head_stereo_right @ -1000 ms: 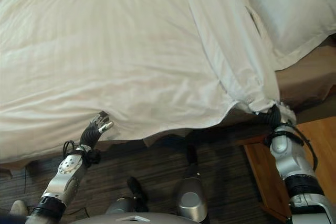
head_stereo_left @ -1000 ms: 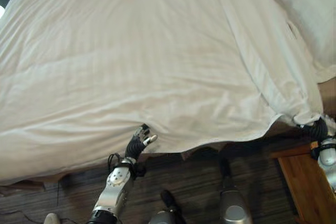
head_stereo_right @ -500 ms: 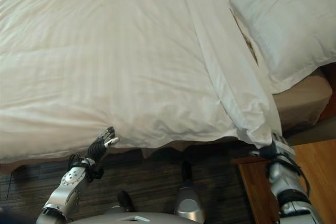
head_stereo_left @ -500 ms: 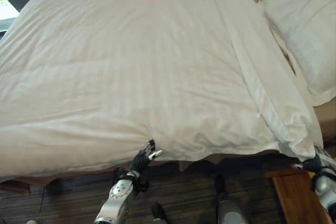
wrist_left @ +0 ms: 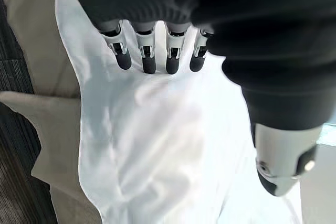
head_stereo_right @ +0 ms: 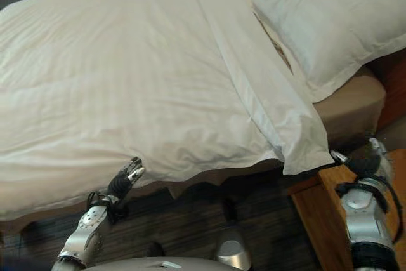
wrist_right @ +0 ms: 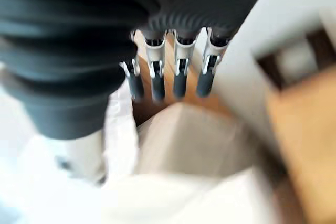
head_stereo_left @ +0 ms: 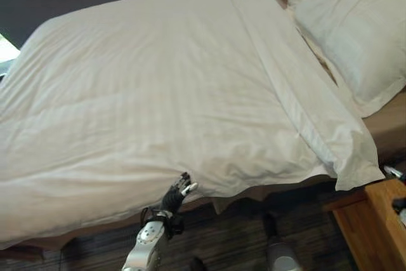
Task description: Making the bed.
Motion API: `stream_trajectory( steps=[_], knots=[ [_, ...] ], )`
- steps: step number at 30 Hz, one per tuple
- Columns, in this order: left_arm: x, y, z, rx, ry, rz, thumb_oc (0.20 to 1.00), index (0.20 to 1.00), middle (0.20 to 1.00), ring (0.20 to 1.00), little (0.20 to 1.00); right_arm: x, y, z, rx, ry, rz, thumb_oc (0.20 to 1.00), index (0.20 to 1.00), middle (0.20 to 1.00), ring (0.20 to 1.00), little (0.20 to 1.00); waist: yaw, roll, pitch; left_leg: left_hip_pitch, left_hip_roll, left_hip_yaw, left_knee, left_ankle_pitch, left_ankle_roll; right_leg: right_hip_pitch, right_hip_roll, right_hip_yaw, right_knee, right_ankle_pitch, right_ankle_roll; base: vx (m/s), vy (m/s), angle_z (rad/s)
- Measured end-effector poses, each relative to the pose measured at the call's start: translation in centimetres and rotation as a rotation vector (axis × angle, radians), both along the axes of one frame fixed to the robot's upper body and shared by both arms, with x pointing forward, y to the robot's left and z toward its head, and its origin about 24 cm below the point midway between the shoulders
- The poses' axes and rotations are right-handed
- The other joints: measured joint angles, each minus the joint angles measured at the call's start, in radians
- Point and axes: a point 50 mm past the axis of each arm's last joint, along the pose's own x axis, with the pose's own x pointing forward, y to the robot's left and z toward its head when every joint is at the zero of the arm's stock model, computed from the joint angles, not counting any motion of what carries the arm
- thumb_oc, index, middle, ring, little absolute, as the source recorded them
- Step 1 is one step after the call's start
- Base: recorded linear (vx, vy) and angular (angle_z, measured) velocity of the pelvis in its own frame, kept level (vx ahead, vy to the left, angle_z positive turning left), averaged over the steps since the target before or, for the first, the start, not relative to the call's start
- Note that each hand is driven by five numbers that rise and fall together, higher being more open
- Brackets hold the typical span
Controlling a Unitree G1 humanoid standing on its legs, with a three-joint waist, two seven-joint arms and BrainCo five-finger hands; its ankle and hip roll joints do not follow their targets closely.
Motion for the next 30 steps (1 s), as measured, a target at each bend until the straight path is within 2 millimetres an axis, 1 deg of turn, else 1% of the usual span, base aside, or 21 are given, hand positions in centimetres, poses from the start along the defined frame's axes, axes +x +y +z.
stream_trajectory(
  steps=[1, 2, 4, 6, 7, 9, 12, 14, 15, 17, 18, 19, 21, 23, 24, 25, 26, 27, 28, 29, 30],
  knots=[
    [0.4, 0.1, 0.1, 0.002, 0.002, 0.003, 1.000, 1.000, 1.000, 1.000, 1.000, 1.4, 1.6, -0.2, 0.209, -0.134, 0.053, 0.200, 0.200, 0.200, 0.200, 0.200, 0.008, 0.014, -0.008, -0.003, 0.003, 0.000, 0.000, 0.000, 0.000, -0.004, 0.003, 0.005, 0.002, 0.000, 0.000, 0.07, -0.015, -0.19],
    [0.7, 0.4, 0.0, -0.012, 0.012, 0.019, 1.000, 1.000, 1.000, 1.000, 1.000, 3.1, 3.4, 0.3, 0.461, -0.336, 0.109, 0.200, 0.200, 0.200, 0.200, 0.200, -0.008, 0.008, -0.010, -0.009, 0.005, 0.002, 0.000, 0.000, 0.000, -0.014, 0.008, 0.006, 0.001, 0.001, -0.001, 0.03, -0.019, -0.16],
    [1.2, 0.1, 0.1, -0.029, 0.014, 0.020, 1.000, 1.000, 1.000, 1.000, 1.000, 4.4, 5.5, 0.4, 0.680, -0.491, 0.182, 0.200, 0.200, 0.200, 0.200, 0.200, -0.013, 0.010, -0.010, -0.009, 0.005, -0.002, 0.000, 0.000, 0.000, -0.013, 0.008, 0.001, 0.004, 0.006, -0.008, 0.03, -0.019, 0.00],
    [1.1, -0.2, 0.1, -0.039, 0.013, -0.003, 1.000, 1.000, 1.000, 1.000, 1.000, 4.8, 5.9, 0.8, 0.775, -0.580, 0.216, 0.200, 0.200, 0.200, 0.200, 0.200, 0.014, 0.015, -0.011, -0.011, 0.004, -0.007, 0.000, 0.005, 0.007, -0.012, 0.006, -0.007, 0.002, 0.005, -0.010, 0.03, -0.023, 0.10],
    [0.6, -0.3, -0.2, -0.052, 0.026, -0.007, 1.000, 1.000, 1.000, 1.000, 1.000, 5.1, 5.9, 1.5, 0.820, -0.653, 0.218, 0.200, 0.200, 0.200, 0.200, 0.200, 0.023, 0.017, -0.010, -0.013, 0.002, -0.011, 0.000, 0.006, 0.007, -0.009, 0.003, -0.012, 0.001, 0.005, -0.011, 0.00, -0.026, 0.09],
    [-0.1, -0.3, -0.6, -0.086, 0.044, -0.008, 1.000, 1.000, 1.000, 1.000, 1.000, 6.1, 6.1, 3.2, 0.835, -0.759, 0.237, 0.200, 0.200, 0.200, 0.200, 0.200, 0.027, 0.023, -0.005, -0.015, -0.001, -0.018, 0.000, 0.009, 0.004, -0.007, 0.001, -0.018, 0.000, 0.005, -0.010, -0.04, -0.020, 0.09],
    [-0.2, -0.6, -0.7, -0.092, 0.045, -0.035, 1.000, 1.000, 1.000, 1.000, 1.000, 7.2, 5.9, 6.1, 0.815, -0.882, 0.273, 0.200, 0.200, 0.200, 0.200, 0.200, 0.024, 0.042, 0.008, -0.028, -0.003, -0.037, 0.001, 0.014, 0.006, -0.008, -0.001, -0.037, 0.001, 0.002, -0.008, -0.05, 0.000, 0.17],
    [0.0, -1.1, -0.5, -0.095, 0.028, -0.058, 1.000, 1.000, 1.000, 1.000, 1.000, 8.2, 5.8, 8.9, 0.789, -0.969, 0.308, 0.200, 0.200, 0.200, 0.200, 0.200, 0.044, 0.067, 0.028, -0.034, -0.007, -0.038, 0.001, 0.016, 0.006, -0.013, -0.009, -0.039, 0.001, 0.002, -0.008, -0.10, 0.008, 0.11],
    [0.1, -1.3, -0.4, -0.113, 0.020, -0.056, 1.000, 1.000, 1.000, 1.000, 1.000, 8.8, 5.8, 10.5, 0.773, -1.007, 0.329, 0.200, 0.200, 0.200, 0.200, 0.200, 0.049, 0.090, 0.041, -0.045, -0.009, -0.043, 0.000, 0.016, 0.007, -0.017, -0.013, -0.043, 0.000, 0.001, -0.008, -0.12, 0.011, 0.10],
    [0.3, -1.5, -0.2, -0.125, 0.004, -0.056, 1.000, 1.000, 1.000, 1.000, 1.000, 9.5, 5.4, 12.8, 0.737, -1.048, 0.345, 0.200, 0.200, 0.200, 0.200, 0.200, 0.054, 0.118, 0.057, -0.067, -0.015, -0.044, 0.000, 0.016, 0.008, -0.040, -0.014, -0.043, 0.003, 0.002, -0.008, -0.11, 0.008, 0.07],
    [0.7, -1.6, 0.1, -0.124, -0.011, -0.063, 1.000, 1.000, 1.000, 1.000, 1.000, 9.9, 4.5, 14.1, 0.706, -1.056, 0.327, 0.200, 0.200, 0.200, 0.200, 0.200, 0.060, 0.136, 0.074, -0.084, -0.019, -0.046, 0.001, 0.020, 0.012, -0.055, -0.018, -0.043, 0.004, 0.008, -0.005, -0.09, -0.014, 0.04],
    [0.8, -1.7, 0.1, -0.124, -0.014, -0.067, 1.000, 1.000, 1.000, 1.000, 1.000, 10.0, 3.9, 14.5, 0.692, -1.055, 0.307, 0.200, 0.200, 0.200, 0.200, 0.200, 0.065, 0.144, 0.086, -0.090, -0.023, -0.045, 0.001, 0.023, 0.016, -0.061, -0.020, -0.043, 0.004, 0.010, -0.004, -0.09, -0.011, 0.03],
    [1.3, -2.0, 0.6, -0.124, -0.039, -0.080, 1.000, 1.000, 1.000, 1.000, 1.000, 10.1, 2.4, 14.5, 0.673, -1.031, 0.242, 0.200, 0.200, 0.200, 0.200, 0.200, 0.071, 0.165, 0.117, -0.114, -0.032, -0.044, 0.002, 0.032, 0.021, -0.087, -0.026, -0.043, 0.004, 0.016, -0.005, -0.06, 0.011, -0.01],
    [1.8, -2.1, 0.9, -0.122, -0.058, -0.084, 1.000, 1.000, 1.000, 1.000, 1.000, 10.1, 1.8, 13.3, 0.695, -0.993, 0.195, 0.200, 0.200, 0.200, 0.200, 0.200, 0.067, 0.173, 0.146, -0.122, -0.033, -0.041, 0.005, 0.035, 0.022, -0.097, -0.029, -0.041, 0.005, 0.019, -0.004, -0.01, 0.024, -0.01],
    [2.3, -2.2, 1.3, -0.121, -0.074, -0.087, 1.000, 1.000, 1.000, 1.000, 1.000, 10.0, 1.5, 11.5, 0.716, -0.934, 0.150, 0.200, 0.200, 0.200, 0.200, 0.200, 0.062, 0.184, 0.170, -0.126, -0.037, -0.039, 0.002, 0.034, 0.022, -0.101, -0.033, -0.040, 0.005, 0.020, -0.003, 0.00, 0.059, -0.01],
    [2.4, -2.2, 1.3, -0.121, -0.078, -0.087, 1.000, 1.000, 1.000, 1.000, 1.000, 10.0, 1.4, 11.1, 0.722, -0.930, 0.142, 0.200, 0.200, 0.200, 0.200, 0.200, 0.061, 0.188, 0.175, -0.128, -0.039, -0.041, 0.003, 0.035, 0.022, -0.102, -0.033, -0.040, 0.005, 0.020, -0.003, -0.02, 0.050, 0.01],
    [2.4, -2.0, 1.4, -0.120, -0.081, -0.078, 1.000, 1.000, 1.000, 1.000, 1.000, 9.8, 1.8, 10.3, 0.745, -0.944, 0.151, 0.200, 0.200, 0.200, 0.200, 0.200, 0.047, 0.191, 0.186, -0.129, -0.039, -0.041, 0.006, 0.035, 0.022, -0.103, -0.035, -0.039, 0.004, 0.019, -0.002, 0.00, 0.000, 0.00],
    [2.4, -1.8, 1.4, -0.118, -0.082, -0.069, 1.000, 1.000, 1.000, 1.000, 1.000, 9.8, 2.1, 10.5, 0.751, -0.961, 0.165, 0.200, 0.200, 0.200, 0.200, 0.200, 0.042, 0.191, 0.189, -0.129, -0.039, -0.041, 0.005, 0.035, 0.022, -0.103, -0.035, -0.039, 0.004, 0.019, -0.002, 0.00, 0.000, 0.00],
    [2.6, -1.7, 1.5, -0.118, -0.085, -0.064, 1.000, 1.000, 1.000, 1.000, 1.000, 9.8, 2.1, 9.8, 0.757, -0.941, 0.159, 0.200, 0.200, 0.200, 0.200, 0.200, 0.032, 0.188, 0.191, -0.128, -0.040, -0.038, 0.004, 0.034, 0.021, -0.103, -0.036, -0.037, 0.004, 0.016, 0.001, 0.00, 0.000, 0.00],
    [2.6, -1.6, 1.5, -0.116, -0.085, -0.057, 1.000, 1.000, 1.000, 1.000, 1.000, 9.7, 2.0, 9.8, 0.760, -0.946, 0.160, 0.200, 0.200, 0.200, 0.200, 0.200, 0.031, 0.187, 0.191, -0.126, -0.042, -0.040, 0.006, 0.034, 0.021, -0.099, -0.035, -0.038, 0.004, 0.016, 0.001, -0.01, -0.003, 0.03],
    [3.0, -1.2, 1.5, -0.119, -0.088, -0.034, 1.000, 1.000, 1.000, 1.000, 1.000, 9.4, 2.1, 8.5, 0.780, -0.934, 0.155, 0.200, 0.200, 0.200, 0.200, 0.200, 0.022, 0.178, 0.195, -0.125, -0.040, -0.040, 0.006, 0.033, 0.020, -0.099, -0.032, -0.036, 0.004, 0.014, 0.002, -0.02, -0.031, 0.01]
  ],
)
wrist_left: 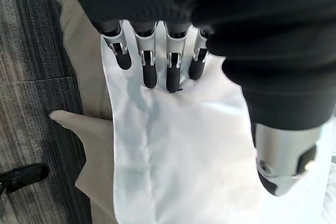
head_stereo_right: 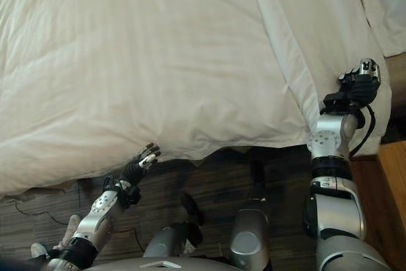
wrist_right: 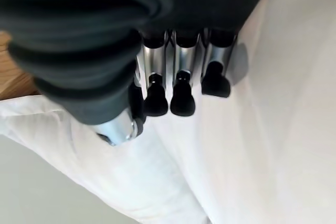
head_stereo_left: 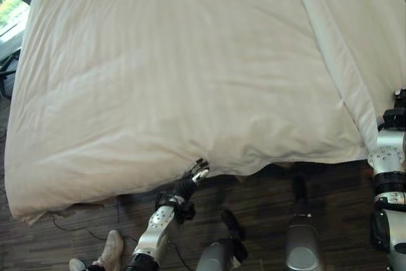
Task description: Making the bed.
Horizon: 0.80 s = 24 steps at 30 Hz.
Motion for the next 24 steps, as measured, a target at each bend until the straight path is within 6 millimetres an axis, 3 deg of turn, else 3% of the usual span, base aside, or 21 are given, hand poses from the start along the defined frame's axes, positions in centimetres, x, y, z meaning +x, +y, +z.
stream_trajectory(
  steps=[1, 3, 5, 6, 8, 9, 10, 11, 12, 13, 15, 16, 17, 18, 20, 22, 24],
  knots=[
    [-0.1, 0.4, -0.4, -0.009, 0.019, 0.024, 1.000, 1.000, 1.000, 1.000, 1.000, -0.2, 0.1, -0.8, 0.010, 0.011, 0.005, 0.200, 0.200, 0.200, 0.200, 0.200, -0.001, -0.007, 0.001, 0.003, 0.001, -0.001, 0.000, -0.001, -0.001, 0.001, 0.002, 0.002, 0.000, 0.000, 0.000, -0.09, -0.077, -0.10],
    [0.3, 1.4, -0.7, -0.004, 0.043, 0.086, 1.000, 1.000, 1.000, 1.000, 1.000, -1.5, 0.0, -4.6, 0.050, 0.094, 0.011, 0.200, 0.200, 0.200, 0.200, 0.200, -0.006, -0.040, 0.003, 0.015, 0.006, 0.004, 0.001, 0.000, 0.000, 0.001, 0.010, 0.014, 0.013, -0.006, -0.005, -0.12, -0.125, -0.15],
    [0.8, 1.7, -0.7, -0.009, 0.046, 0.113, 1.000, 1.000, 1.000, 1.000, 1.000, -3.9, -0.6, -10.1, 0.176, 0.295, -0.032, 0.200, 0.200, 0.200, 0.200, 0.200, -0.017, -0.081, 0.014, 0.015, 0.008, 0.003, 0.034, 0.001, -0.001, -0.002, 0.006, 0.018, 0.038, -0.022, -0.014, -0.17, -0.162, -0.10],
    [1.3, 1.8, -0.6, -0.023, 0.048, 0.132, 1.000, 1.000, 1.000, 1.000, 1.000, -5.9, -0.5, -13.8, 0.261, 0.442, -0.051, 0.200, 0.200, 0.200, 0.200, 0.200, -0.014, -0.116, 0.032, 0.010, 0.007, -0.017, 0.082, 0.004, -0.006, -0.017, -0.002, 0.032, 0.094, -0.048, -0.017, -0.12, -0.149, -0.07],
    [1.5, 2.2, -0.7, -0.017, 0.063, 0.160, 1.000, 1.000, 1.000, 1.000, 1.000, -9.2, 0.7, -18.3, 0.384, 0.598, -0.075, 0.200, 0.200, 0.200, 0.200, 0.200, -0.037, -0.164, 0.058, 0.001, -0.003, -0.107, 0.178, -0.007, -0.044, -0.006, -0.036, 0.043, 0.144, -0.078, -0.029, -0.03, -0.058, -0.03],
    [1.6, 2.3, -0.7, -0.016, 0.067, 0.172, 1.000, 1.000, 1.000, 1.000, 1.000, -10.4, 1.3, -19.7, 0.415, 0.649, -0.075, 0.200, 0.200, 0.200, 0.200, 0.200, -0.050, -0.206, 0.080, -0.021, -0.006, -0.156, 0.332, -0.074, -0.086, 0.008, -0.046, 0.059, 0.158, -0.082, -0.029, -0.09, 0.034, -0.39],
    [1.2, 2.9, -1.2, -0.019, 0.096, 0.205, 1.000, 1.000, 1.000, 1.000, 1.000, -11.4, 1.8, -20.7, 0.431, 0.689, -0.064, 0.200, 0.200, 0.200, 0.200, 0.200, -0.059, -0.226, 0.091, -0.045, -0.011, -0.233, 0.573, -0.162, -0.088, 0.040, -0.050, 0.088, 0.172, -0.083, -0.026, -0.10, 0.041, -0.54],
    [1.0, 2.8, -1.7, -0.018, 0.121, 0.204, 1.000, 1.000, 1.000, 1.000, 1.000, -12.9, 1.3, -21.1, 0.408, 0.726, -0.071, 0.213, 0.213, 0.213, 0.213, 0.213, -0.083, -0.236, 0.092, -0.043, -0.004, -0.268, 0.679, -0.216, -0.094, 0.059, -0.039, 0.084, 0.176, -0.079, -0.015, -0.15, 0.109, -0.45],
    [0.3, 3.1, -2.3, -0.019, 0.153, 0.222, 1.000, 1.000, 1.000, 1.000, 1.000, -14.0, 0.9, -21.4, 0.352, 0.780, -0.060, 0.799, 0.799, 0.799, 0.799, 0.799, -0.098, -0.219, 0.075, -0.026, 0.007, -0.267, 0.688, -0.243, -0.074, 0.077, -0.024, 0.084, 0.189, -0.091, -0.006, -0.22, 0.185, -0.17],
    [0.1, 3.2, -2.5, -0.010, 0.166, 0.218, 1.000, 1.000, 1.000, 1.000, 1.000, -15.8, 0.8, -22.3, 0.306, 0.867, -0.048, 1.000, 1.000, 1.000, 1.000, 1.000, -0.112, -0.235, 0.039, 0.000, 0.007, -0.265, 0.651, -0.292, -0.060, 0.070, -0.021, 0.088, 0.202, -0.089, 0.005, -0.23, 0.173, 0.08],
    [0.4, 3.0, -2.2, -0.007, 0.150, 0.201, 1.000, 1.000, 1.000, 1.000, 1.000, -18.4, 1.4, -23.4, 0.200, 1.014, 0.019, 1.000, 1.000, 1.000, 1.000, 1.000, -0.120, -0.274, -0.006, 0.034, -0.005, -0.217, 0.510, -0.359, -0.007, 0.049, -0.041, 0.056, 0.201, -0.078, 0.020, -0.25, 0.165, 0.47],
    [0.6, 3.0, -1.9, 0.001, 0.137, 0.189, 1.000, 1.000, 1.000, 1.000, 1.000, -19.1, 2.5, -24.3, 0.187, 1.076, 0.061, 1.000, 1.000, 1.000, 1.000, 1.000, -0.114, -0.333, -0.020, 0.048, -0.034, -0.206, 0.453, -0.384, 0.031, 0.026, -0.067, 0.058, 0.207, -0.060, 0.011, -0.31, 0.155, 0.56],
    [0.9, 3.0, -1.6, 0.022, 0.121, 0.176, 1.000, 1.000, 1.000, 1.000, 1.000, -18.9, 3.6, -24.6, 0.145, 1.101, 0.117, 1.000, 1.000, 1.000, 1.000, 1.000, -0.115, -0.370, -0.029, 0.042, -0.041, -0.205, 0.430, -0.364, 0.048, 0.028, -0.078, 0.054, 0.201, -0.064, 0.031, -0.29, 0.078, 0.45],
    [0.2, 3.0, -2.2, 0.070, 0.146, 0.144, 1.000, 1.000, 1.000, 1.000, 1.000, -19.1, 5.5, -25.0, 0.079, 1.130, 0.204, 1.000, 1.000, 1.000, 1.000, 1.000, -0.111, -0.423, -0.054, 0.052, -0.062, -0.213, 0.429, -0.350, 0.047, 0.054, -0.097, 0.047, 0.172, -0.023, 0.040, -0.23, -0.005, 0.19],
    [-1.8, 2.7, -3.8, 0.144, 0.220, 0.091, 1.000, 1.000, 1.000, 1.000, 1.000, -18.2, 8.5, -25.1, -0.054, 1.135, 0.382, 1.000, 1.000, 1.000, 1.000, 1.000, -0.105, -0.464, -0.086, 0.105, -0.065, -0.208, 0.406, -0.344, 0.046, 0.095, -0.099, 0.025, 0.171, 0.000, 0.042, -0.27, 0.007, -0.03],
    [-2.8, 2.6, -4.3, 0.178, 0.240, 0.067, 1.000, 1.000, 1.000, 1.000, 1.000, -17.7, 10.8, -24.6, -0.147, 1.101, 0.498, 1.000, 1.000, 1.000, 1.000, 1.000, -0.088, -0.478, -0.104, 0.139, -0.060, -0.194, 0.396, -0.345, 0.046, 0.129, -0.095, -0.008, 0.164, 0.011, 0.043, -0.29, 0.090, -0.10],
    [-4.0, 3.0, -4.8, 0.190, 0.265, 0.076, 1.000, 1.000, 1.000, 1.000, 1.000, -17.3, 12.4, -23.9, -0.210, 1.054, 0.585, 1.000, 1.000, 1.000, 1.000, 1.000, -0.059, -0.490, -0.124, 0.150, -0.056, -0.189, 0.391, -0.346, 0.042, 0.132, -0.086, -0.008, 0.173, -0.018, 0.078, -0.29, 0.111, -0.04]
  ],
)
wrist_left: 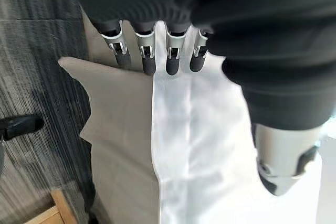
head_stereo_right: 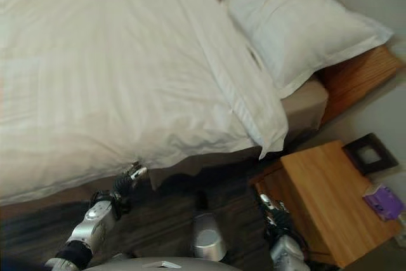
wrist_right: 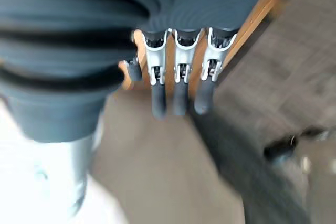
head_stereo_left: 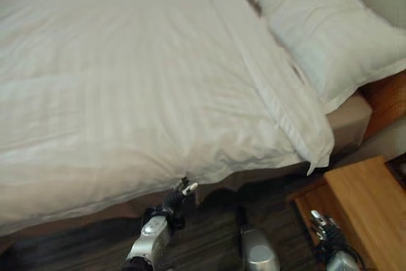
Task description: Making the bed.
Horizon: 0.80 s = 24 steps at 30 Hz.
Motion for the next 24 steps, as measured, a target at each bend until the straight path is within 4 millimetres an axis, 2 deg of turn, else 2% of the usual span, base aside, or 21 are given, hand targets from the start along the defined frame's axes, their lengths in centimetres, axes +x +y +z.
stream_trajectory(
  steps=[3, 5, 6, 7, 8, 9, 10, 11, 12, 13, 14, 16, 18, 20, 24],
  knots=[
    [-1.0, 0.7, 0.0, 0.025, 0.014, 0.002, 1.000, 1.000, 1.000, 1.000, 1.000, 1.3, 1.5, 1.3, 0.007, -0.083, 0.059, 1.000, 1.000, 1.000, 1.000, 1.000, 0.017, 0.001, -0.001, 0.003, 0.004, -0.009, 0.009, 0.013, 0.001, 0.026, 0.015, -0.006, -0.039, -0.012, -0.014, -0.28, 0.116, 0.00],
    [-1.2, 1.0, 0.1, 0.033, 0.016, 0.008, 1.000, 1.000, 1.000, 1.000, 1.000, 2.7, 2.1, 2.4, 0.011, -0.145, 0.086, 1.000, 1.000, 1.000, 1.000, 1.000, 0.043, 0.004, 0.001, -0.012, -0.002, -0.003, 0.024, 0.025, 0.022, 0.030, 0.018, 0.008, -0.070, -0.064, 0.023, -0.25, 0.096, -0.16],
    [-0.8, 0.7, 0.6, 0.026, -0.012, 0.007, 1.000, 1.000, 1.000, 1.000, 1.000, 3.6, 2.3, 3.3, 0.011, -0.192, 0.101, 1.000, 1.000, 1.000, 1.000, 1.000, 0.071, 0.044, 0.015, -0.013, 0.042, 0.012, -0.020, 0.038, 0.033, -0.022, 0.057, 0.018, 0.062, -0.094, 0.030, -0.29, 0.103, 0.01],
    [-0.9, 0.9, 0.8, 0.038, -0.020, 0.006, 1.000, 1.000, 1.000, 1.000, 1.000, 3.8, 2.6, 3.6, 0.016, -0.205, 0.111, 1.000, 1.000, 1.000, 1.000, 1.000, 0.084, 0.051, 0.013, -0.012, 0.055, 0.011, -0.031, 0.057, 0.026, -0.028, 0.081, 0.011, 0.170, -0.099, 0.022, -0.26, 0.075, 0.05],
    [-1.1, 1.2, 1.3, 0.050, -0.039, 0.006, 1.000, 1.000, 1.000, 1.000, 1.000, 3.6, 2.8, 3.7, 0.021, -0.213, 0.115, 1.000, 1.000, 1.000, 1.000, 1.000, 0.104, 0.040, 0.002, 0.017, 0.040, 0.009, -0.059, 0.074, 0.018, -0.016, 0.110, 0.005, 0.239, -0.115, -0.027, -0.20, 0.011, -0.09],
    [-1.3, 1.4, 1.8, 0.055, -0.062, 0.013, 1.000, 1.000, 1.000, 1.000, 1.000, 4.0, 3.0, 4.2, 0.021, -0.239, 0.123, 1.000, 1.000, 1.000, 1.000, 1.000, 0.128, 0.045, -0.003, 0.028, 0.045, 0.023, -0.077, 0.081, 0.021, -0.006, 0.124, 0.003, 0.199, -0.074, -0.049, -0.14, -0.020, -0.24],
    [-1.0, 1.8, 2.7, 0.066, -0.098, 0.007, 1.000, 1.000, 1.000, 1.000, 1.000, 5.3, 3.5, 5.3, 0.023, -0.306, 0.138, 1.000, 1.000, 1.000, 1.000, 1.000, 0.135, 0.067, -0.006, 0.019, 0.065, 0.033, -0.098, 0.093, 0.033, 0.006, 0.126, 0.008, 0.115, -0.031, 0.025, -0.15, -0.007, -0.44],
    [-0.4, 1.8, 3.9, 0.063, -0.165, 0.019, 1.000, 1.000, 1.000, 1.000, 1.000, 5.6, 4.0, 5.8, 0.032, -0.332, 0.155, 1.000, 1.000, 1.000, 1.000, 1.000, 0.163, 0.079, -0.019, 0.024, 0.063, 0.054, -0.158, 0.133, 0.040, 0.023, 0.111, -0.023, 0.158, -0.123, -0.050, -0.12, 0.017, -0.24],
    [-0.4, 2.4, 4.4, 0.082, -0.183, 0.046, 1.000, 1.000, 1.000, 1.000, 1.000, 5.5, 4.2, 5.7, 0.042, -0.332, 0.151, 1.000, 1.000, 1.000, 1.000, 1.000, 0.176, 0.078, -0.037, 0.044, 0.044, 0.061, -0.197, 0.161, 0.029, 0.057, 0.101, -0.046, 0.187, -0.196, -0.079, -0.08, 0.014, -0.27],
    [-0.6, 2.7, 4.6, 0.092, -0.185, 0.059, 1.000, 1.000, 1.000, 1.000, 1.000, 5.5, 4.4, 5.7, 0.049, -0.332, 0.154, 1.000, 1.000, 1.000, 1.000, 1.000, 0.179, 0.074, -0.047, 0.052, 0.027, 0.067, -0.210, 0.173, 0.021, 0.072, 0.097, -0.041, 0.147, -0.208, -0.088, -0.01, -0.004, -0.30],
    [-0.6, 2.8, 4.7, 0.104, -0.190, 0.090, 1.000, 1.000, 1.000, 1.000, 1.000, 5.7, 5.0, 5.8, 0.055, -0.334, 0.178, 1.000, 1.000, 1.000, 1.000, 1.000, 0.183, 0.085, -0.060, 0.060, 0.020, 0.088, -0.235, 0.190, 0.015, 0.081, 0.095, -0.034, 0.097, -0.206, -0.118, -0.04, -0.044, -0.38],
    [-0.4, 2.3, 5.2, 0.098, -0.228, 0.103, 1.000, 1.000, 1.000, 1.000, 1.000, 5.7, 5.4, 5.7, 0.045, -0.328, 0.224, 1.000, 1.000, 1.000, 1.000, 1.000, 0.189, 0.134, -0.089, 0.075, 0.025, 0.113, -0.304, 0.232, 0.013, 0.081, 0.113, -0.014, 0.037, -0.171, -0.114, -0.05, -0.057, -0.40],
    [0.4, 1.7, 6.9, 0.079, -0.327, 0.101, 1.000, 1.000, 1.000, 1.000, 1.000, 5.6, 5.3, 5.8, 0.023, -0.326, 0.268, 1.000, 1.000, 1.000, 1.000, 1.000, 0.190, 0.161, -0.103, 0.083, 0.024, 0.123, -0.338, 0.251, 0.013, 0.100, 0.129, -0.008, -0.024, -0.131, -0.117, -0.04, -0.028, -0.19],
    [0.9, 1.4, 8.0, 0.075, -0.386, 0.101, 1.000, 1.000, 1.000, 1.000, 1.000, 5.6, 4.8, 6.1, -0.007, -0.329, 0.280, 1.000, 1.000, 1.000, 1.000, 1.000, 0.188, 0.169, -0.115, 0.087, 0.030, 0.120, -0.365, 0.256, 0.009, 0.113, 0.132, -0.016, -0.055, -0.124, -0.120, -0.03, -0.024, 0.04],
    [1.6, 1.1, 10.3, 0.107, -0.502, 0.092, 1.000, 1.000, 1.000, 1.000, 1.000, 6.4, 3.9, 8.6, -0.147, -0.430, 0.351, 1.000, 1.000, 1.000, 1.000, 1.000, 0.188, 0.170, -0.143, 0.086, 0.024, 0.113, -0.393, 0.269, 0.011, 0.133, 0.129, -0.028, -0.112, -0.097, -0.115, 0.01, -0.003, 0.03]
  ],
)
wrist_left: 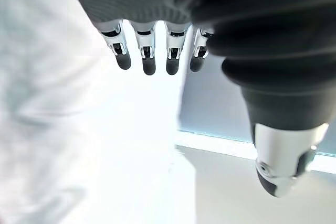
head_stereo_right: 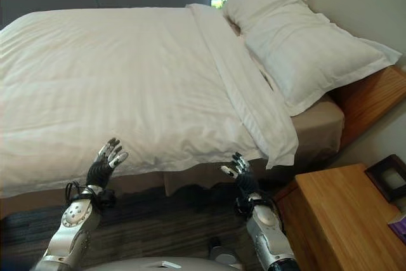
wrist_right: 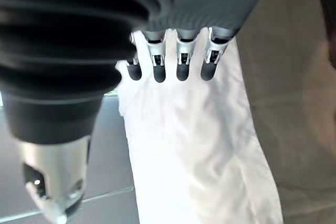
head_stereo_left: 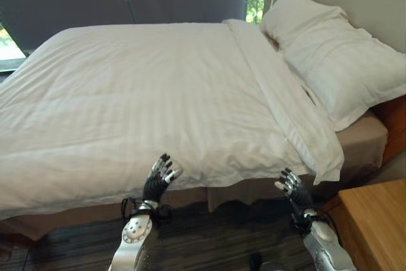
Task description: Making the bed.
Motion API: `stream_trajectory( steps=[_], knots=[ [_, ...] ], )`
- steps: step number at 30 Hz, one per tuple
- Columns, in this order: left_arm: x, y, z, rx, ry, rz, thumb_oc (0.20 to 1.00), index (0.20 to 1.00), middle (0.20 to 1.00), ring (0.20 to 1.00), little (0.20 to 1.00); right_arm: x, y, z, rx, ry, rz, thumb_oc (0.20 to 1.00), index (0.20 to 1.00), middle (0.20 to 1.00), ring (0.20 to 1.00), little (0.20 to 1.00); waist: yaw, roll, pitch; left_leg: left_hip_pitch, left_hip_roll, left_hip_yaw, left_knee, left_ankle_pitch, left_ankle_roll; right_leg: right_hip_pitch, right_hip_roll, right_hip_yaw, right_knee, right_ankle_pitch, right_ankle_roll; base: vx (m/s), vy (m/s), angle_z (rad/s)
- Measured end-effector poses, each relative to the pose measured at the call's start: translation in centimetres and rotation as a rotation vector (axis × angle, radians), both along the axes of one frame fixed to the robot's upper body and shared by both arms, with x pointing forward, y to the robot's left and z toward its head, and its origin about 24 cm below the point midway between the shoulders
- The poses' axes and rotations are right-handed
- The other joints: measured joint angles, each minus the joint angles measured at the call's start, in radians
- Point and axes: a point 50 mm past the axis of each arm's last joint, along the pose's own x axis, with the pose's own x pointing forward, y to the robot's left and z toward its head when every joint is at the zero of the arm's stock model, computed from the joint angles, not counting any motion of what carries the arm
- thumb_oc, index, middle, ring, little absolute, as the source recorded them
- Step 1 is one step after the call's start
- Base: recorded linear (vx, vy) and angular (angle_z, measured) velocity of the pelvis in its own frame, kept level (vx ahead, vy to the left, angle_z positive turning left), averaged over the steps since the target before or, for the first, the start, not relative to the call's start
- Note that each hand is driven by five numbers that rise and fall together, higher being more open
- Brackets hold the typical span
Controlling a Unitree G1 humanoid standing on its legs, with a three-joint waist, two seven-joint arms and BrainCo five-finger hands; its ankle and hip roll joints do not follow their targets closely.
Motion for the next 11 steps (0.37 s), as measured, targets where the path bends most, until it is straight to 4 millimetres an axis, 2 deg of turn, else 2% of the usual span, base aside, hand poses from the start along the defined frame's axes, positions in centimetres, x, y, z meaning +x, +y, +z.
stream_trajectory(
  steps=[7, 11],
  knots=[
    [-0.2, 0.0, 0.2, 0.070, -0.016, 0.009, 1.000, 1.000, 1.000, 1.000, 1.000, 0.5, -0.5, 2.4, -0.213, -0.127, 0.005, 1.000, 1.000, 1.000, 1.000, 1.000, -0.003, 0.010, -0.023, 0.005, -0.014, -0.004, 0.005, 0.008, 0.000, 0.034, -0.006, -0.016, -0.055, 0.034, -0.001, 0.01, -0.002, 0.06],
    [-0.6, 0.3, 0.0, 0.082, -0.004, 0.023, 1.000, 1.000, 1.000, 1.000, 1.000, 0.8, -1.0, 3.5, -0.262, -0.185, -0.030, 1.000, 1.000, 1.000, 1.000, 1.000, -0.003, 0.013, -0.022, 0.006, -0.016, -0.003, 0.005, 0.008, 0.000, 0.036, -0.005, -0.017, -0.058, 0.036, 0.000, 0.00, 0.000, 0.00]
  ],
)
